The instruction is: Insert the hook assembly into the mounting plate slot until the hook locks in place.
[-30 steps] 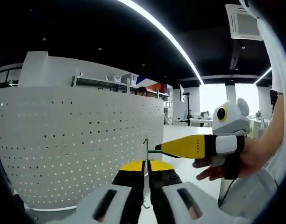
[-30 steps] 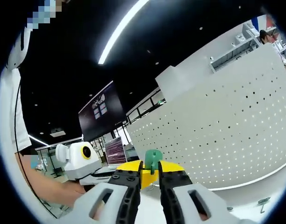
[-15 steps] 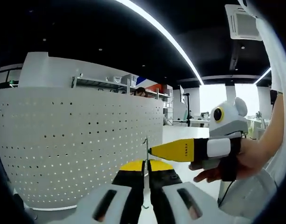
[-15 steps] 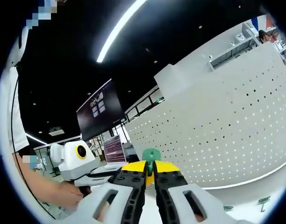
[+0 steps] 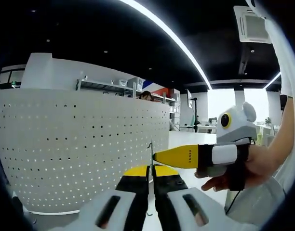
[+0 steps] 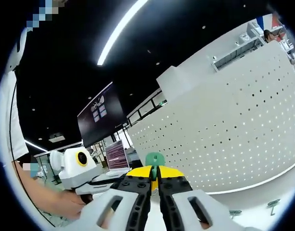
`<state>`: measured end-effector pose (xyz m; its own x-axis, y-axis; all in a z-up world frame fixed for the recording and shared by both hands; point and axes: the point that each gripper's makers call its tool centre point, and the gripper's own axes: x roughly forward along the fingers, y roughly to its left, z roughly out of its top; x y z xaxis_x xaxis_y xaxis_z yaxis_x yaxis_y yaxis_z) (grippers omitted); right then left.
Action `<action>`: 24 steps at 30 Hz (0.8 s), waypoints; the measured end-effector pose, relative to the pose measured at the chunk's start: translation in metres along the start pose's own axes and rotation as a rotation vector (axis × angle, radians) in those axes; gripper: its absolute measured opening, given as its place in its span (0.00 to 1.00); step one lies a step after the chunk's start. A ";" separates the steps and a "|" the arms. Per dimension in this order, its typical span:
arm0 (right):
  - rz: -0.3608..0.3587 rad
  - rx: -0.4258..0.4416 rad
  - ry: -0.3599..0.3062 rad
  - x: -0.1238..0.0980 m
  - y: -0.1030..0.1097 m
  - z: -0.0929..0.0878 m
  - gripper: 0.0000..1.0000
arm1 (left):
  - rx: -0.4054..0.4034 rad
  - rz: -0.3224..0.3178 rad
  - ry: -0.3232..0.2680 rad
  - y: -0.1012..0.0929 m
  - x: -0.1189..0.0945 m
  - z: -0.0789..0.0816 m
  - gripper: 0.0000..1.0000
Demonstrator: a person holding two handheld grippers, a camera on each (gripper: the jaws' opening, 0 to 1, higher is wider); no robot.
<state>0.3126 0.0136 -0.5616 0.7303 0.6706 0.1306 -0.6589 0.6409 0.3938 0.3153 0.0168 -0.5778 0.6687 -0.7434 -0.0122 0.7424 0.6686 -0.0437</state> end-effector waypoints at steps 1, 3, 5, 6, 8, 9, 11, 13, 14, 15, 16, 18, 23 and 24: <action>0.000 0.000 0.001 0.000 0.000 0.000 0.02 | 0.000 0.002 0.000 0.000 0.000 0.000 0.02; -0.002 0.006 0.005 0.000 -0.001 -0.001 0.02 | -0.003 0.006 0.003 -0.001 0.001 -0.001 0.02; -0.004 0.002 0.005 -0.001 -0.001 -0.001 0.02 | -0.009 0.010 0.002 -0.001 0.001 -0.001 0.02; -0.006 0.001 0.002 -0.001 -0.001 0.000 0.02 | -0.012 0.012 0.000 -0.001 0.001 -0.001 0.02; -0.007 0.009 -0.002 -0.001 -0.002 0.000 0.02 | -0.020 0.016 -0.003 -0.001 0.001 -0.001 0.02; -0.006 0.006 -0.001 -0.001 -0.002 0.000 0.02 | -0.019 0.018 -0.003 -0.001 0.001 -0.001 0.02; -0.007 -0.004 0.003 -0.001 -0.002 -0.001 0.02 | -0.021 0.018 -0.002 -0.001 0.001 -0.001 0.02; -0.008 -0.005 0.006 -0.001 -0.002 -0.002 0.01 | -0.016 0.017 0.002 -0.001 0.001 -0.002 0.02; -0.010 -0.008 0.009 -0.001 -0.002 -0.002 0.01 | -0.013 0.018 0.007 -0.001 0.001 -0.003 0.02; -0.008 -0.008 0.006 -0.001 -0.002 -0.002 0.01 | -0.011 0.018 0.003 -0.001 0.001 -0.002 0.02; -0.010 -0.014 0.007 -0.001 -0.002 -0.002 0.01 | -0.005 0.019 0.003 -0.001 0.001 -0.002 0.02; -0.008 -0.036 0.013 -0.001 0.000 -0.002 0.01 | 0.025 0.026 0.002 -0.001 0.002 -0.003 0.02; -0.001 -0.046 0.023 -0.001 0.001 -0.004 0.01 | 0.046 0.036 0.017 0.001 0.001 -0.004 0.03; 0.000 -0.044 0.025 -0.001 0.001 -0.004 0.01 | 0.053 0.038 0.026 0.001 0.001 -0.005 0.04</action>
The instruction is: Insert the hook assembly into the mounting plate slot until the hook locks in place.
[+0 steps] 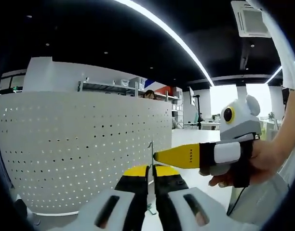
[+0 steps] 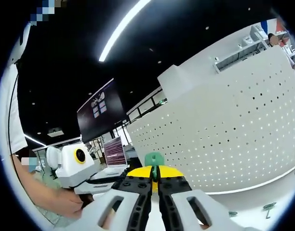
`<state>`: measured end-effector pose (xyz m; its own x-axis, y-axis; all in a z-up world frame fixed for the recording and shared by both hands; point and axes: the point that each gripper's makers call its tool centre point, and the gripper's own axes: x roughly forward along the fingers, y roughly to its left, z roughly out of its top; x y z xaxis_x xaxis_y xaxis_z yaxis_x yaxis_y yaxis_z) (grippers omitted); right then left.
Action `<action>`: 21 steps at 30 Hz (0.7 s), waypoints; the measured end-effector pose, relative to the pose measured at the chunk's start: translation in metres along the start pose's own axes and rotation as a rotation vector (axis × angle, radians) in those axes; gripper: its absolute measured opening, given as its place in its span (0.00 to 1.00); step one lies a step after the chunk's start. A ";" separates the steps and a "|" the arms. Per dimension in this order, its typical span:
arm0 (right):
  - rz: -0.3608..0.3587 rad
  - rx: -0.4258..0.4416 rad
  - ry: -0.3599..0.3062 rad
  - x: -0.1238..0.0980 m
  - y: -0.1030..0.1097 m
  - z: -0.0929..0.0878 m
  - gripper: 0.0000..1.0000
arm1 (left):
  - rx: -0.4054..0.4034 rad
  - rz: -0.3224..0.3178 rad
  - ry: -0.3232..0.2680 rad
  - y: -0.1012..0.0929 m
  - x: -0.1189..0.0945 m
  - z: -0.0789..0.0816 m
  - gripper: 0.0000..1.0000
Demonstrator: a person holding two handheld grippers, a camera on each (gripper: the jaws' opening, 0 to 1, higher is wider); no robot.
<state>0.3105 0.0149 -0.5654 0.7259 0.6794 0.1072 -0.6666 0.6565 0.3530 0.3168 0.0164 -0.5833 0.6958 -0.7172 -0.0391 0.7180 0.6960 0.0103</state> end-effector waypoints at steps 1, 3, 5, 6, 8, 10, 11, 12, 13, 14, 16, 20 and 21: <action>0.002 0.000 -0.002 0.000 0.001 0.000 0.01 | 0.025 0.004 0.029 0.001 0.000 -0.005 0.04; 0.011 -0.020 0.011 0.000 0.003 -0.002 0.01 | 0.012 0.016 0.060 0.004 0.001 -0.010 0.05; 0.014 -0.019 0.011 0.000 0.004 -0.001 0.01 | 0.005 0.020 0.052 0.006 0.000 -0.010 0.11; 0.016 -0.014 0.010 0.000 0.004 -0.001 0.01 | 0.000 0.023 0.052 0.007 0.000 -0.010 0.16; 0.016 -0.015 0.012 0.000 0.003 -0.002 0.01 | 0.001 0.026 0.070 0.008 0.000 -0.014 0.25; 0.017 -0.009 0.014 0.000 0.003 -0.003 0.01 | 0.003 0.029 0.080 0.008 0.000 -0.018 0.33; 0.017 -0.008 0.014 0.000 0.003 -0.002 0.01 | 0.001 0.029 0.082 0.009 -0.001 -0.018 0.38; 0.021 -0.006 0.016 0.000 0.004 -0.003 0.01 | -0.004 0.034 0.081 0.009 -0.001 -0.019 0.41; 0.023 -0.009 0.018 0.000 0.004 -0.003 0.01 | -0.006 0.035 0.079 0.009 -0.001 -0.020 0.46; 0.023 -0.015 0.021 0.000 0.004 -0.004 0.01 | -0.017 0.039 0.071 0.010 0.000 -0.020 0.52; 0.028 -0.012 0.021 0.000 0.006 -0.003 0.01 | -0.024 0.046 0.064 0.011 0.000 -0.020 0.58; 0.031 -0.012 0.023 -0.001 0.007 -0.003 0.01 | -0.028 0.059 0.059 0.014 0.000 -0.020 0.72; 0.031 -0.014 0.023 -0.001 0.007 -0.003 0.01 | -0.028 0.067 0.065 0.015 0.000 -0.022 0.76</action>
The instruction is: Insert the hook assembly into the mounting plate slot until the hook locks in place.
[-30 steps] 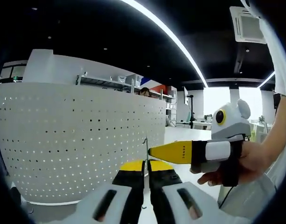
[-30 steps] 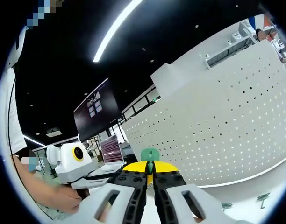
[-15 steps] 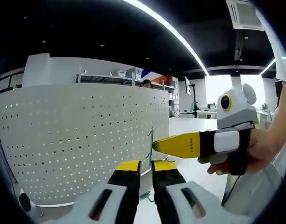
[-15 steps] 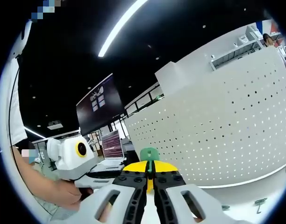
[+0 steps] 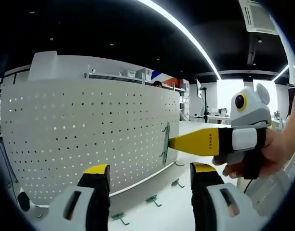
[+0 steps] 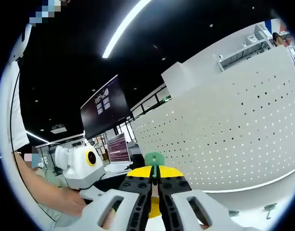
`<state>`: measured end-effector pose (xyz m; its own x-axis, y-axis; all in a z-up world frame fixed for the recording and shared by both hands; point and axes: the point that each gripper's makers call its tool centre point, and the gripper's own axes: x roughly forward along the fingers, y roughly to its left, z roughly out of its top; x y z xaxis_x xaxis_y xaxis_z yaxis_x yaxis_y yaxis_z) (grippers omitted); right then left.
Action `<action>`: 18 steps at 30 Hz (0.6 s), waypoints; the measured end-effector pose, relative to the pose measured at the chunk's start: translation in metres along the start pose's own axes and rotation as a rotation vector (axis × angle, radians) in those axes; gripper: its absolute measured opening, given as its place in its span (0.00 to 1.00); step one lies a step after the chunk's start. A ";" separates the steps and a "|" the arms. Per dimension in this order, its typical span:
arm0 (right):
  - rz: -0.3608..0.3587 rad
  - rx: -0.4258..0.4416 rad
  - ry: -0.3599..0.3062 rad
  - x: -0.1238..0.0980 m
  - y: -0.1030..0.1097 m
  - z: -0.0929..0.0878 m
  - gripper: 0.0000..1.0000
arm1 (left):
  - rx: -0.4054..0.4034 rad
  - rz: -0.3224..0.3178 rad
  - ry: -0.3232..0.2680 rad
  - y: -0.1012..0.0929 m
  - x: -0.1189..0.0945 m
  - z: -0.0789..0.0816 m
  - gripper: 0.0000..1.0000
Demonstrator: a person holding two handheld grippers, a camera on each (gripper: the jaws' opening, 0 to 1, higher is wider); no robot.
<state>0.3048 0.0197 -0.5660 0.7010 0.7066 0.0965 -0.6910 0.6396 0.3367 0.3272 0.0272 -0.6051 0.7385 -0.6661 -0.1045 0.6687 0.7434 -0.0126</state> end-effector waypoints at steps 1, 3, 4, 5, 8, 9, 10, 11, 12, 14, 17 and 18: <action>0.000 0.001 0.000 0.000 0.000 0.000 0.01 | 0.003 0.006 -0.001 0.001 0.000 0.000 0.79; 0.000 -0.003 0.003 0.000 0.000 -0.001 0.01 | -0.001 0.011 -0.005 0.003 0.000 -0.002 0.83; 0.000 -0.004 0.003 0.000 0.000 -0.001 0.01 | -0.004 0.013 -0.001 0.003 0.000 -0.002 0.83; 0.000 -0.004 0.004 0.000 0.000 -0.001 0.01 | -0.003 0.015 -0.002 0.003 -0.001 -0.002 0.84; -0.004 -0.004 0.005 -0.001 0.000 -0.001 0.01 | 0.013 0.019 0.006 0.003 -0.001 -0.005 0.83; -0.004 -0.006 0.006 -0.001 0.000 -0.001 0.01 | 0.014 0.019 0.005 0.003 -0.001 -0.004 0.83; 0.002 -0.009 0.000 -0.001 0.000 0.001 0.01 | 0.010 0.018 0.006 0.003 -0.002 -0.004 0.81; 0.000 -0.023 0.001 -0.001 -0.001 0.002 0.01 | 0.007 0.022 0.009 0.003 -0.002 -0.005 0.81; -0.015 -0.052 0.009 -0.001 -0.004 0.003 0.01 | 0.010 0.027 0.008 0.004 -0.003 -0.004 0.81; -0.024 -0.064 0.008 -0.001 -0.006 0.006 0.01 | 0.010 0.033 0.005 0.006 -0.004 -0.004 0.81; -0.054 -0.145 0.022 -0.003 -0.014 0.012 0.01 | 0.010 0.040 0.007 0.009 -0.007 -0.005 0.81; -0.056 -0.171 0.021 -0.002 -0.014 0.014 0.01 | 0.010 0.043 0.007 0.010 -0.008 -0.006 0.81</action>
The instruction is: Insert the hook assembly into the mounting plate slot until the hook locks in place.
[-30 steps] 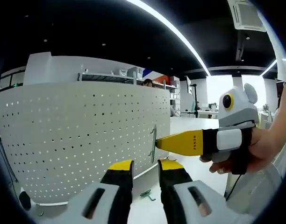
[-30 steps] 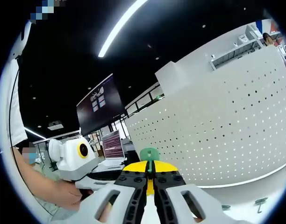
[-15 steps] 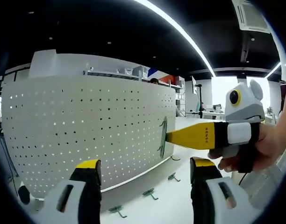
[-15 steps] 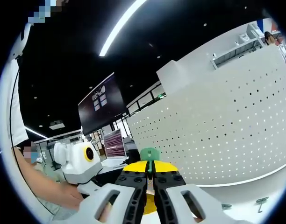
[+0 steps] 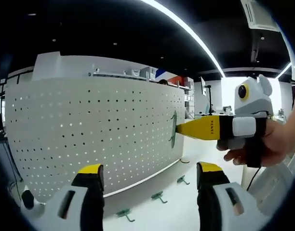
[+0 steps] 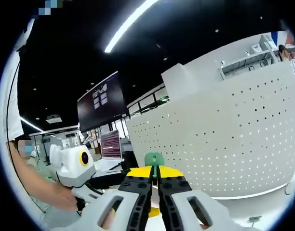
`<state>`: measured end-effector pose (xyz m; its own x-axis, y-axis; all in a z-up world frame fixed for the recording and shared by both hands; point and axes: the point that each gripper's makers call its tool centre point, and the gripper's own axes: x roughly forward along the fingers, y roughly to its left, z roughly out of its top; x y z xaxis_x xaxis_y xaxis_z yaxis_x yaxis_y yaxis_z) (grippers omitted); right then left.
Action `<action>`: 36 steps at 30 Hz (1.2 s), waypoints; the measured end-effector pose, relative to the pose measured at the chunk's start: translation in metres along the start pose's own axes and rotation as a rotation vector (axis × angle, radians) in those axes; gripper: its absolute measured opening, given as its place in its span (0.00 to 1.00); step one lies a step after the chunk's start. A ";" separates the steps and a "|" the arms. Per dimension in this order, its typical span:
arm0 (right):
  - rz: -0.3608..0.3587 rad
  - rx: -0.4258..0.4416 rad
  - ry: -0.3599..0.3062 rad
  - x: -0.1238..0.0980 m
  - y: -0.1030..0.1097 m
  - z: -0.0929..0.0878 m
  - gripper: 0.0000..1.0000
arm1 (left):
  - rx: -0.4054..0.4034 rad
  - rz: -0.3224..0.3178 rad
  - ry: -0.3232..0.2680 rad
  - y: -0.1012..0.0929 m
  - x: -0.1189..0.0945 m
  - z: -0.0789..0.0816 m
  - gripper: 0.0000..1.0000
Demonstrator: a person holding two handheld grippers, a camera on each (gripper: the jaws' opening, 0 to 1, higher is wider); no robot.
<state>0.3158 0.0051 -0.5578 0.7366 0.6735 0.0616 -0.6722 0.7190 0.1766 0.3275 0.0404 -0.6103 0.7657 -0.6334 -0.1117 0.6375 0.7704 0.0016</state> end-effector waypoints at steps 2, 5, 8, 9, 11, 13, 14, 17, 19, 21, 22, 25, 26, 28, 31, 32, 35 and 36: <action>-0.023 0.007 -0.001 0.001 -0.006 0.003 0.01 | -0.004 0.007 0.004 0.003 -0.002 -0.002 0.80; -0.053 -0.038 0.005 0.003 -0.013 0.006 0.01 | -0.007 0.016 0.003 0.006 -0.005 -0.003 0.80; -0.085 -0.067 0.016 0.004 -0.021 0.008 0.01 | -0.007 0.022 0.003 0.009 -0.009 -0.004 0.80; -0.100 -0.078 0.024 0.004 -0.024 0.008 0.01 | -0.007 0.024 0.003 0.010 -0.010 -0.005 0.79; -0.123 -0.095 0.031 0.006 -0.029 0.010 0.01 | -0.009 0.029 0.007 0.013 -0.013 -0.007 0.79; -0.146 -0.112 0.048 0.007 -0.035 0.009 0.01 | -0.015 0.035 0.011 0.015 -0.017 -0.009 0.79; -0.157 -0.114 0.052 0.008 -0.038 0.010 0.01 | -0.017 0.038 0.013 0.017 -0.019 -0.012 0.79; -0.203 -0.134 0.079 0.010 -0.048 0.009 0.01 | -0.018 0.043 0.012 0.019 -0.024 -0.013 0.79; -0.217 -0.152 0.090 0.012 -0.052 0.009 0.01 | -0.020 0.047 0.012 0.021 -0.028 -0.015 0.79; -0.239 -0.171 0.105 0.015 -0.057 0.010 0.01 | -0.018 0.050 0.008 0.022 -0.031 -0.015 0.79; -0.250 -0.177 0.114 0.015 -0.059 0.010 0.01 | -0.016 0.051 0.008 0.022 -0.032 -0.016 0.79; -0.280 -0.205 0.127 0.017 -0.066 0.011 0.01 | -0.016 0.059 0.004 0.025 -0.036 -0.016 0.79; -0.285 -0.207 0.127 0.018 -0.067 0.012 0.01 | -0.018 0.061 0.000 0.025 -0.037 -0.015 0.79; -0.295 -0.212 0.117 0.018 -0.068 0.015 0.01 | -0.025 0.064 -0.008 0.026 -0.039 -0.015 0.78; -0.302 -0.216 0.115 0.020 -0.069 0.016 0.01 | -0.025 0.068 -0.004 0.027 -0.039 -0.017 0.78; -0.307 -0.224 0.114 0.021 -0.069 0.017 0.01 | -0.028 0.068 -0.008 0.027 -0.040 -0.016 0.78; -0.317 -0.236 0.094 0.026 -0.072 0.021 0.01 | -0.030 0.069 -0.013 0.027 -0.040 -0.016 0.78; -0.318 -0.239 0.083 0.029 -0.073 0.022 0.01 | -0.030 0.069 -0.016 0.028 -0.041 -0.016 0.78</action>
<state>0.3881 -0.0314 -0.5473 0.9087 0.4155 -0.0403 -0.4173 0.9068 -0.0597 0.3127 0.0885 -0.6212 0.8092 -0.5795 -0.0969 0.5804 0.8140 -0.0211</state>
